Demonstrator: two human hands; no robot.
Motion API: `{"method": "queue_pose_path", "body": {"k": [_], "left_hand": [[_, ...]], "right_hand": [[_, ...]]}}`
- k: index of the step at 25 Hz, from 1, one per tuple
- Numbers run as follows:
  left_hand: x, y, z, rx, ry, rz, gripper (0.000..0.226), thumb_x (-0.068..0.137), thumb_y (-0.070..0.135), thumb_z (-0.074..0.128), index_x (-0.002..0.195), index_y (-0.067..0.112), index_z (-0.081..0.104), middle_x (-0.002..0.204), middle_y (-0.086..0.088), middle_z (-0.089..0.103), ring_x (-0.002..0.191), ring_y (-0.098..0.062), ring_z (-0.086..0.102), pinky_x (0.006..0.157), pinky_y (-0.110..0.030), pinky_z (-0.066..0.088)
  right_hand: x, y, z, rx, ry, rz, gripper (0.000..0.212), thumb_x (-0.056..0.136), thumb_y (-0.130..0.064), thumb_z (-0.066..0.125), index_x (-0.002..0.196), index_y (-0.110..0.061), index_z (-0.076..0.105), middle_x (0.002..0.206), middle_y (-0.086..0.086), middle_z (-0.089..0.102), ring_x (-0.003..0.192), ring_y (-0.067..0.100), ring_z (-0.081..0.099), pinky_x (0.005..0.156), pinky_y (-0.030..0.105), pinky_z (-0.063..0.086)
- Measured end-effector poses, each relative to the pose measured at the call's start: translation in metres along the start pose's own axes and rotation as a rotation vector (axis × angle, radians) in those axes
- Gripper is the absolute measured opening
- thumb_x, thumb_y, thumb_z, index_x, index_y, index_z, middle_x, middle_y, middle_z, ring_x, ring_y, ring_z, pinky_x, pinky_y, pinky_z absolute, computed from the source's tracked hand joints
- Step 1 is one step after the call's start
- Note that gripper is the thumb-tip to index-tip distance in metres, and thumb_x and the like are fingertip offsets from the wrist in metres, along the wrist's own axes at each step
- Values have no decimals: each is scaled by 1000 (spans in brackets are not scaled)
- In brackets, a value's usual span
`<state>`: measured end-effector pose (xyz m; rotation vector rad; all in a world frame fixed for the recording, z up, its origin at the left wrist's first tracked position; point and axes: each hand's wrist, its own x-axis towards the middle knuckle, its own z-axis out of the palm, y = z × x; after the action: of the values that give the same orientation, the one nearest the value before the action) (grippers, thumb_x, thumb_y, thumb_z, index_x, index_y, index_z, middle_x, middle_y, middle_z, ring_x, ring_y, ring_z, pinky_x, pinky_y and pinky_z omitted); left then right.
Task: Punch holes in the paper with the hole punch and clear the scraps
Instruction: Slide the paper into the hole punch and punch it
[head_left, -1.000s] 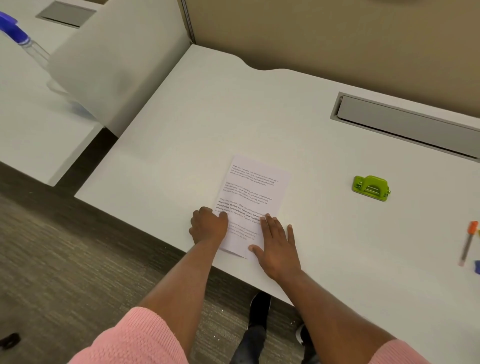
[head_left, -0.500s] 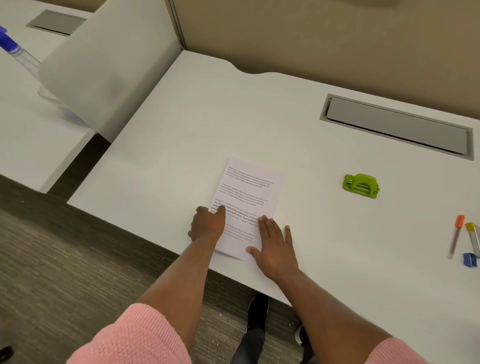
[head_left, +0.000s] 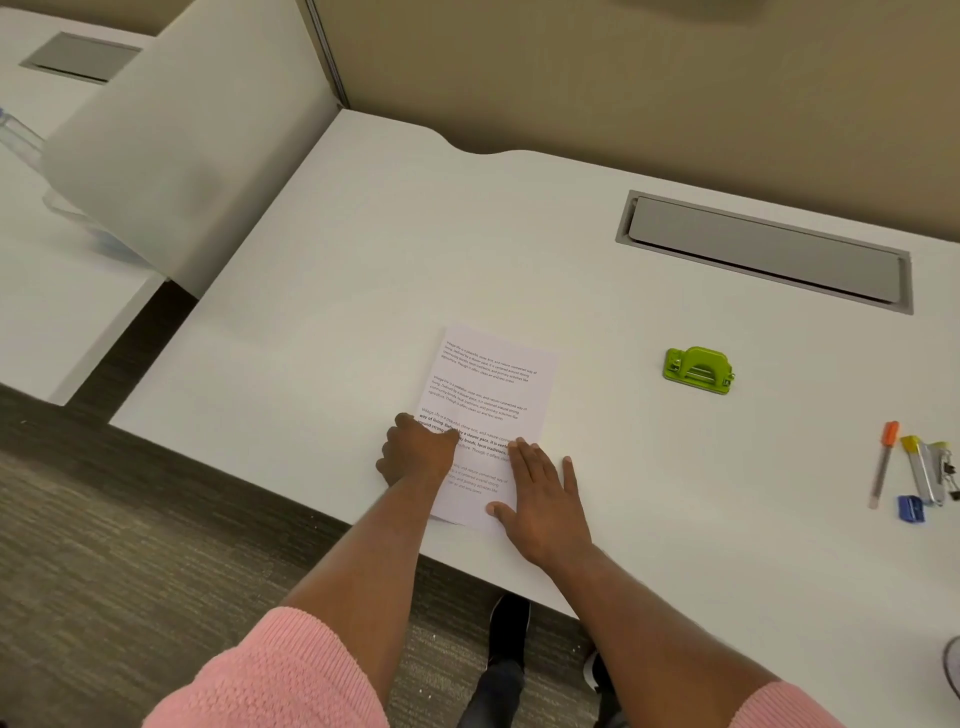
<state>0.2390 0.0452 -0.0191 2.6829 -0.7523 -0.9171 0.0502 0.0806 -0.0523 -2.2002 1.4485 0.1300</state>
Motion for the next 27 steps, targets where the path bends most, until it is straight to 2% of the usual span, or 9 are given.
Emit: {"method": "queue_pose_path", "body": {"k": [2,5,7,12,16,20,22,24,27], "left_hand": [[2,3,0,-8,-46,-34,56,72,47,77,110,13,54,110,-8,67,102,-33,65,97,-47,49],[3,7,-1,-48,-98,-51,31,74,38,75,79,17,52,99,-6,68,90,-31,64,93,-43,53],[1,9,0,-73,-127,-47,29,73,36,73,71,21,49,95,-6,69,86,-29,64,90,-42,55],[-6,16,2,-53,-119,3,20,72,37,69,80,22,59,91,0,69,91,-28,64,96,-44,49],[-11,23,3,-81,-134,52,38,65,39,66,99,22,66,100,-1,73,95,-29,67,94,-44,52],[-9,23,-1,-168,-180,34,49,61,37,70,105,19,56,100,-1,67,94,-29,65,91,-41,54],[-5,20,-2,-223,-177,41,45,69,34,77,105,20,53,97,1,63,92,-26,63,86,-34,51],[1,17,0,-264,-158,59,34,78,36,75,103,18,61,96,0,66,89,-25,62,79,-30,46],[6,13,3,-281,-122,93,16,88,32,64,81,17,65,83,-3,68,80,-27,59,71,-29,43]], "right_hand": [[0,2,0,-2,4,-7,84,97,-61,38,160,-22,-1,169,-3,1,155,15,-1,122,49,-12],[-1,5,-1,-5,16,-23,85,96,-61,41,160,-21,2,169,-2,6,155,16,4,122,50,-11],[-2,8,-2,-1,18,-24,85,96,-61,42,160,-21,3,168,-2,8,155,16,6,123,50,-10],[-6,13,-3,9,17,-14,86,95,-62,41,160,-22,2,169,-3,7,155,16,5,122,49,-12],[-6,14,-4,10,8,-9,85,96,-62,39,160,-22,0,169,-3,5,155,15,3,122,49,-13],[-7,17,-6,6,11,6,86,96,-62,40,160,-22,0,169,-3,5,155,15,3,122,49,-12],[-8,20,-8,1,19,14,86,96,-62,40,160,-22,-1,169,-3,4,155,16,2,122,49,-12],[-9,22,-9,6,24,17,86,96,-62,40,160,-21,-1,169,-3,4,155,16,2,122,49,-12],[-9,24,-9,12,35,21,87,95,-61,42,160,-20,1,169,-2,7,155,17,5,123,49,-9]]}}
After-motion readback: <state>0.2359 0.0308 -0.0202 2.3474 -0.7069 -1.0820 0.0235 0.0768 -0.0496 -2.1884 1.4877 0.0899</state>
